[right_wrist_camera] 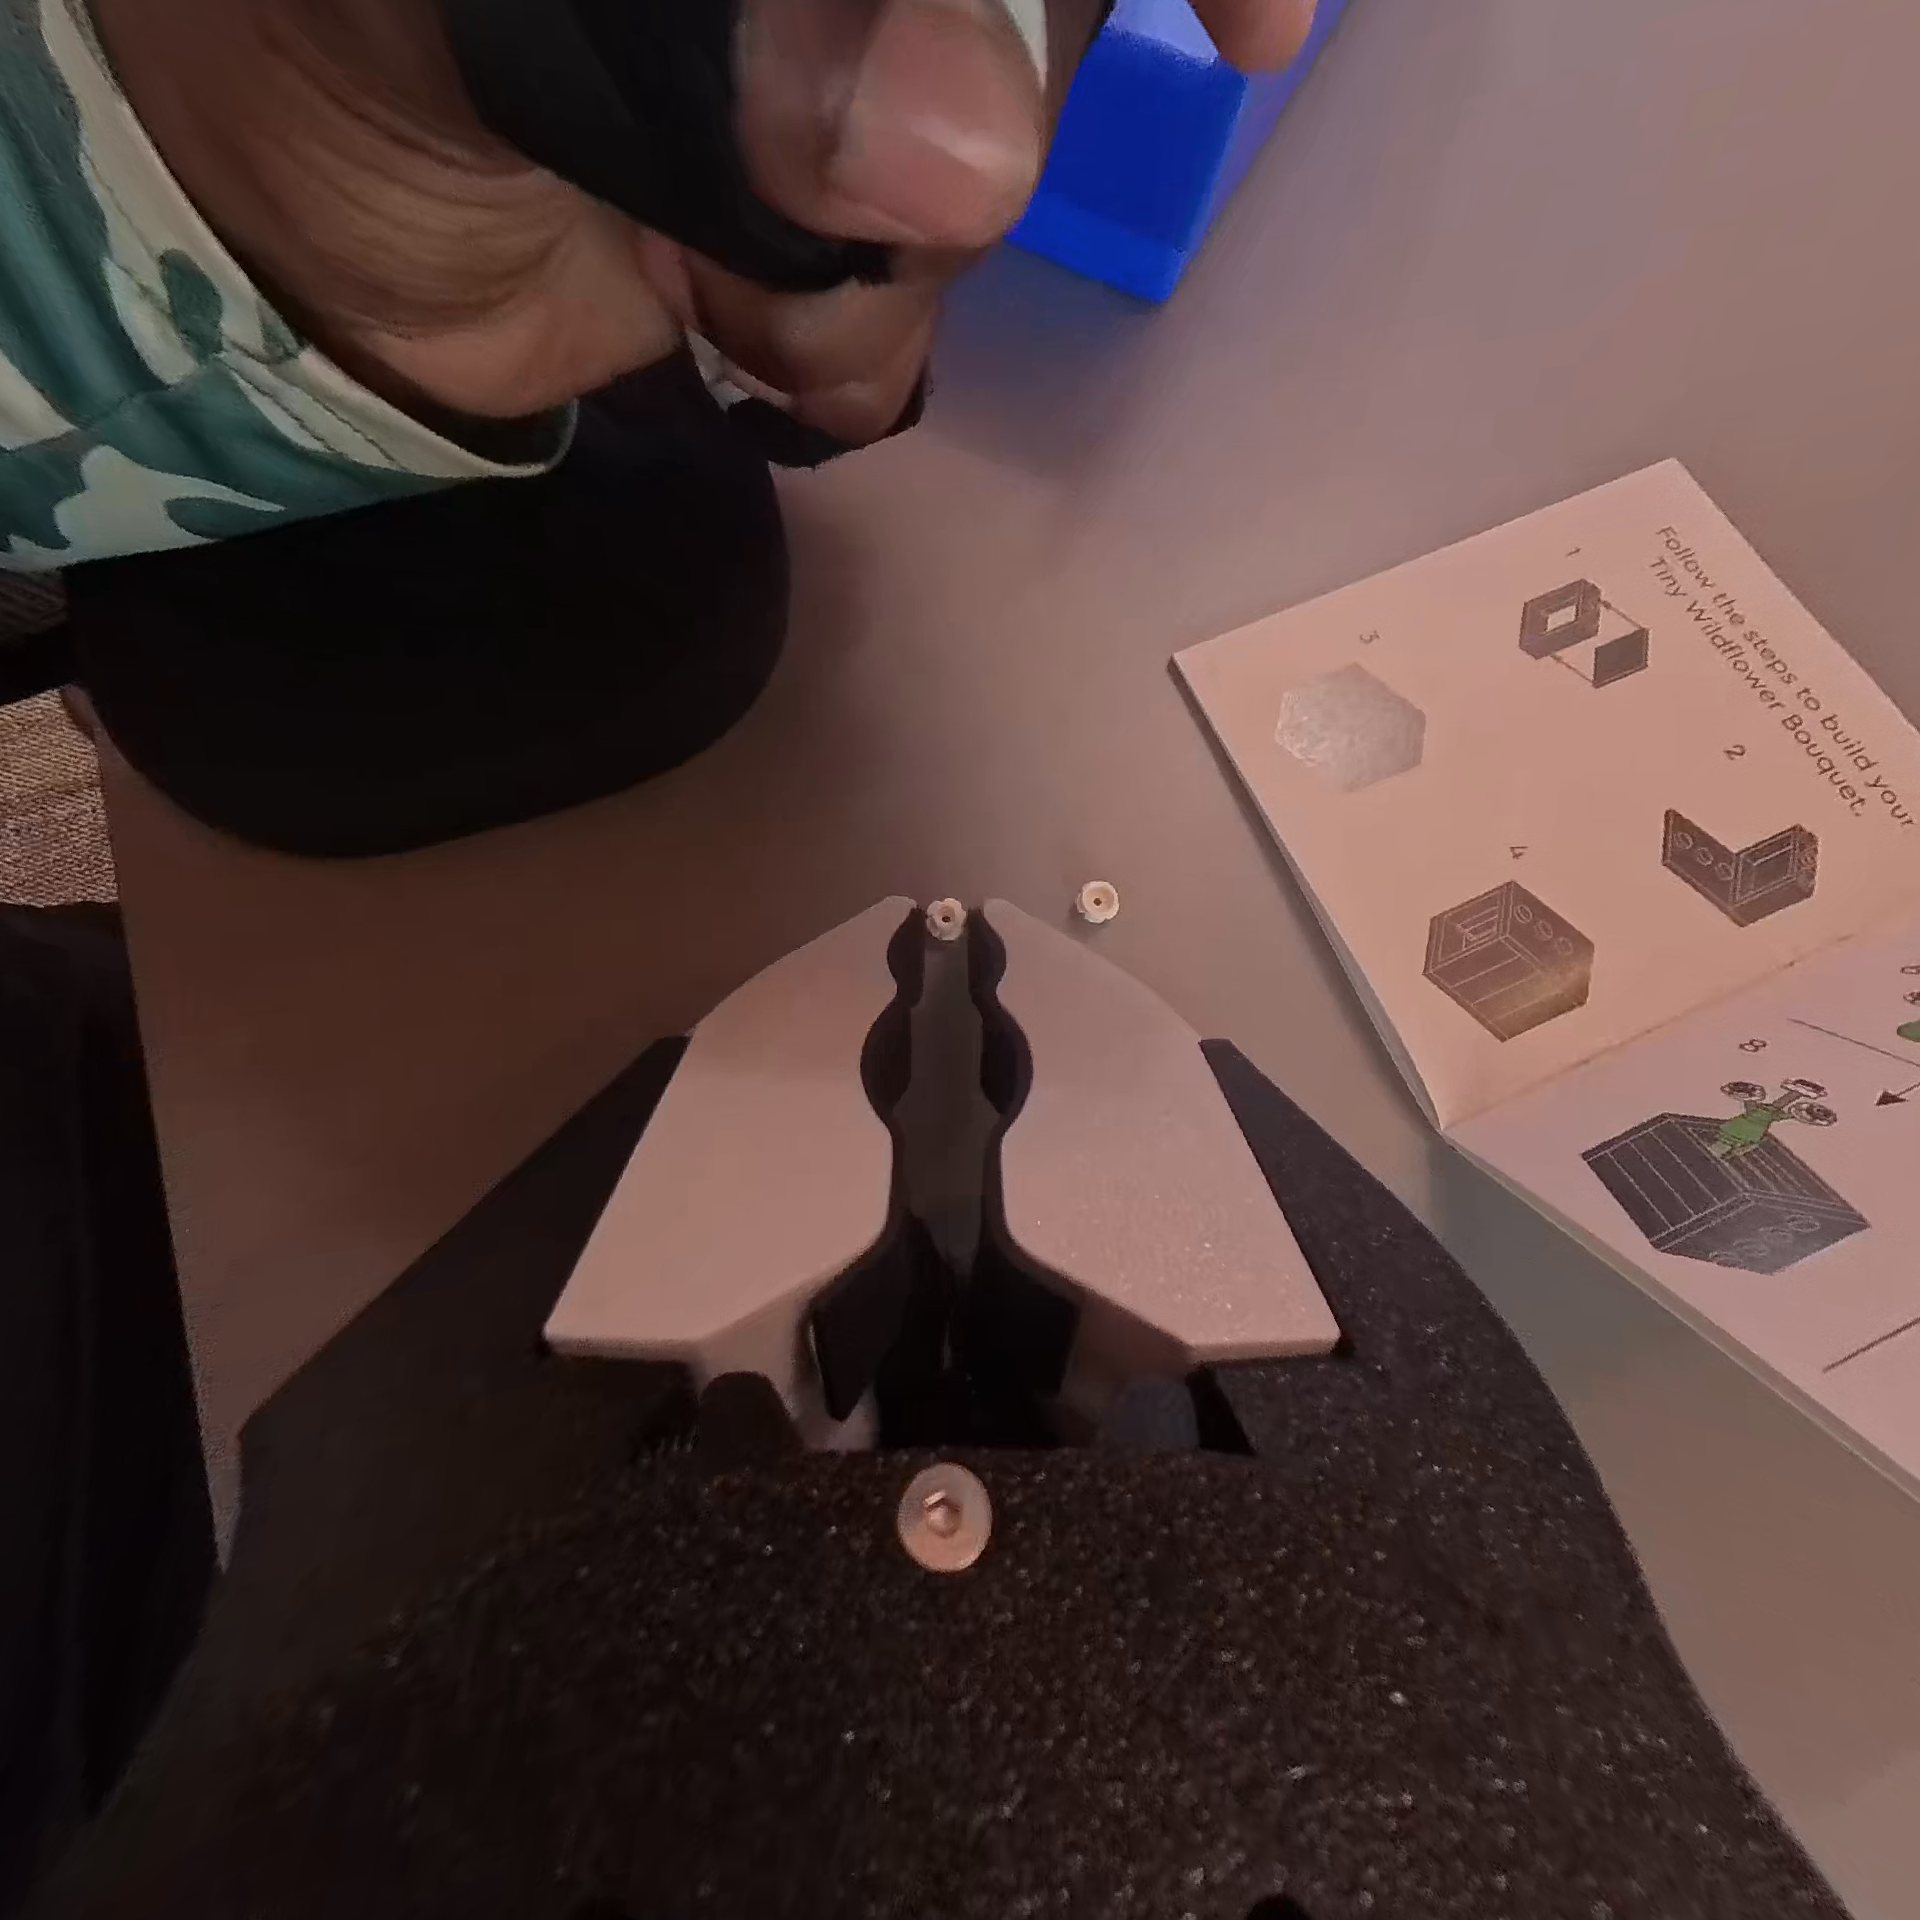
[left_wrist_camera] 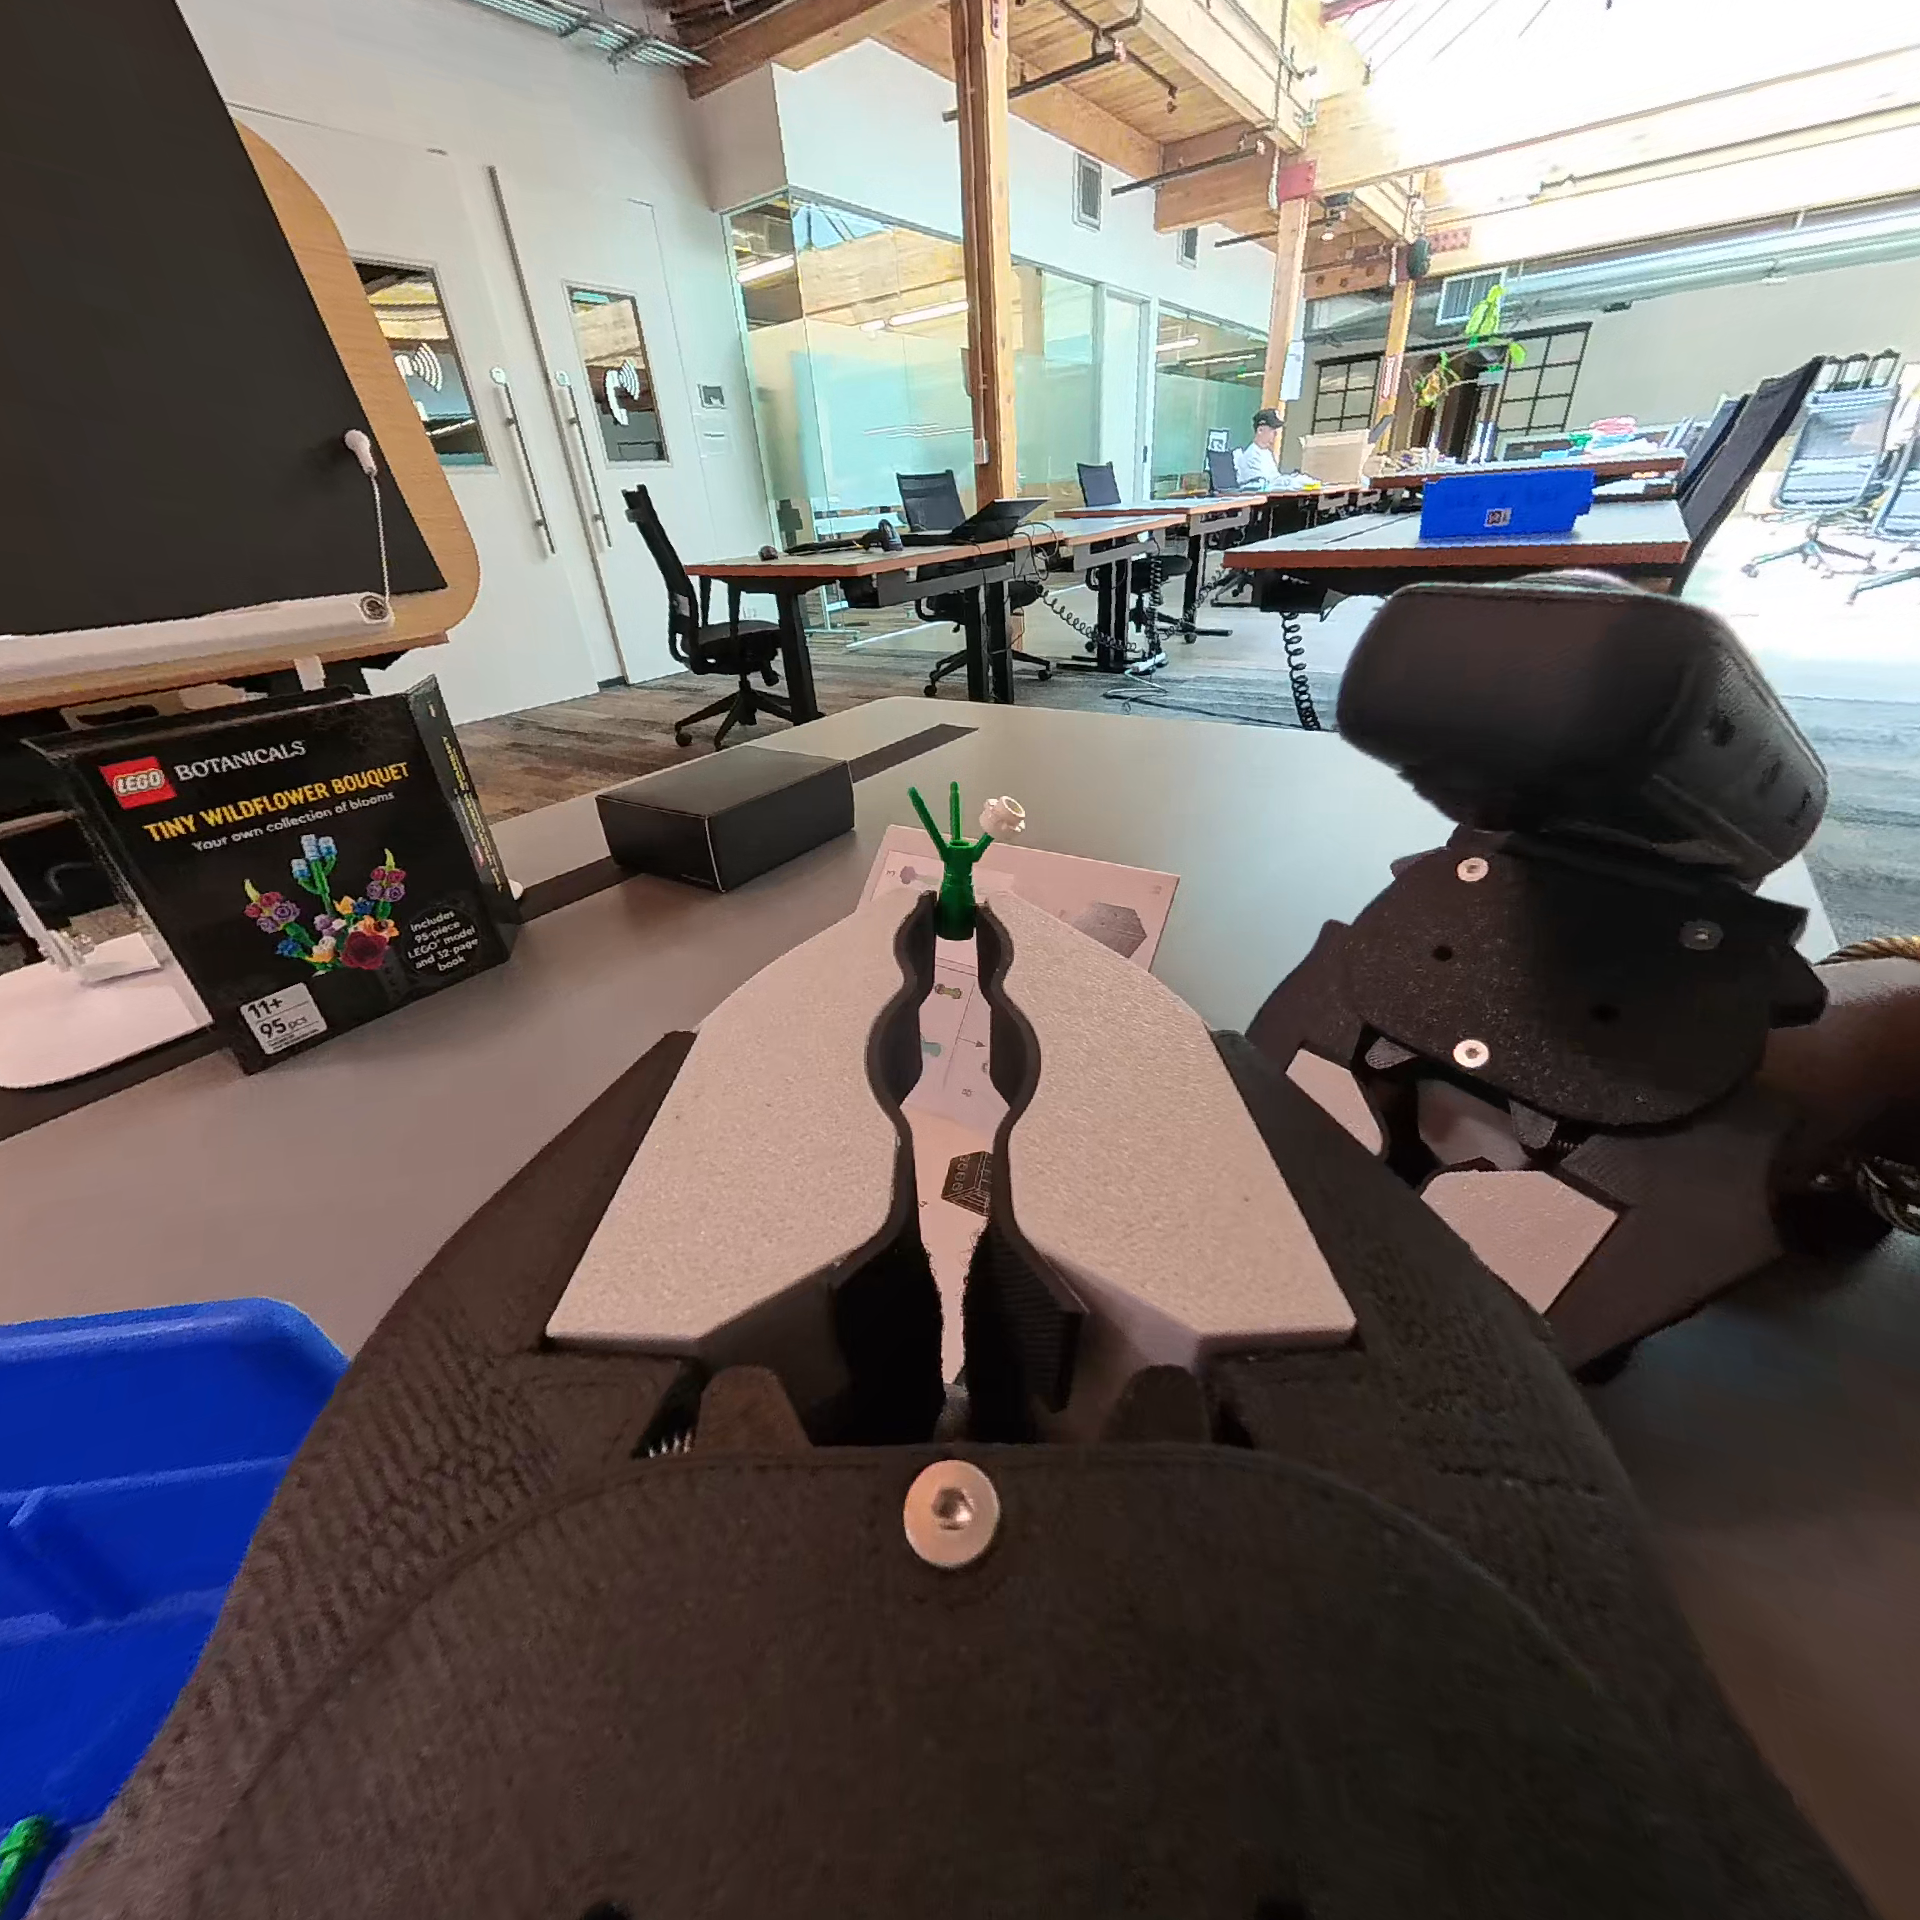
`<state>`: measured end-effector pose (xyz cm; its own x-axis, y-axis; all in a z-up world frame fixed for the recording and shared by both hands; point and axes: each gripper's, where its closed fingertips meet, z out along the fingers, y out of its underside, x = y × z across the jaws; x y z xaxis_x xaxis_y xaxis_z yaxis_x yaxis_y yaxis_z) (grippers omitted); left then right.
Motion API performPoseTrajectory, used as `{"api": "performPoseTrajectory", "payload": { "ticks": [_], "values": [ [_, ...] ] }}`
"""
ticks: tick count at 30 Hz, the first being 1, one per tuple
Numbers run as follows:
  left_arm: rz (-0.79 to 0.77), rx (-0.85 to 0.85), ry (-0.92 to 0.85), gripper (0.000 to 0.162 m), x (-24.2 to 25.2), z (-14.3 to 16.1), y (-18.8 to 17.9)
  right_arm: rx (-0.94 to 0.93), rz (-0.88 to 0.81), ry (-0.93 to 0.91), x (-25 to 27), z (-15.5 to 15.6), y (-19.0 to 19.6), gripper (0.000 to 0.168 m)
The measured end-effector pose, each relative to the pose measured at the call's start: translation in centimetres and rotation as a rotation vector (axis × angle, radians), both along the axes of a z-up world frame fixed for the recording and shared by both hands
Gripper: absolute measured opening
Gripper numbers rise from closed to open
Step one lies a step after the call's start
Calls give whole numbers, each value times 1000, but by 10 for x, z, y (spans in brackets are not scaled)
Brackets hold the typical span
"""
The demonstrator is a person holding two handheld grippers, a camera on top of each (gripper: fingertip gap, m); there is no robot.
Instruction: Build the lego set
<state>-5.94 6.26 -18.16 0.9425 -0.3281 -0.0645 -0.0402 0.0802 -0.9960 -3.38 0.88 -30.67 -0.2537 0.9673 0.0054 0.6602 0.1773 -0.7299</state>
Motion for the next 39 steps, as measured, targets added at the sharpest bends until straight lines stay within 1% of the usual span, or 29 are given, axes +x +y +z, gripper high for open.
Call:
{"api": "performPoseTrajectory", "payload": {
  "ticks": [5, 10, 13, 18, 22, 26, 39],
  "values": [
    [1, -4, 25, 7, 2, -2, 0, -3, 0, 6, 0, 0, -1, 8],
    [-3, -16, 64, 7, 5, -6, 1, 16, -9, 11, 13, 10, 6, 8],
    [-8, -24, 108, 7, 9, -9, 2, 47, -36, -28, 44, 19, 24, 8],
    [-53, -35, 168, 7, 23, -14, 1, 87, -127, -139, 122, 28, 65, 8],
    [-84, -46, 195, 7, 31, -18, 1, 41, -201, -194, 153, 22, 76, 8],
    [-83, -57, 225, 7, 32, -23, 2, 35, -218, -189, 158, 18, 77, 8],
    [-91, -57, 226, 7, 33, -23, 2, 57, -210, -206, 158, 18, 78, 10]
  ]
}}
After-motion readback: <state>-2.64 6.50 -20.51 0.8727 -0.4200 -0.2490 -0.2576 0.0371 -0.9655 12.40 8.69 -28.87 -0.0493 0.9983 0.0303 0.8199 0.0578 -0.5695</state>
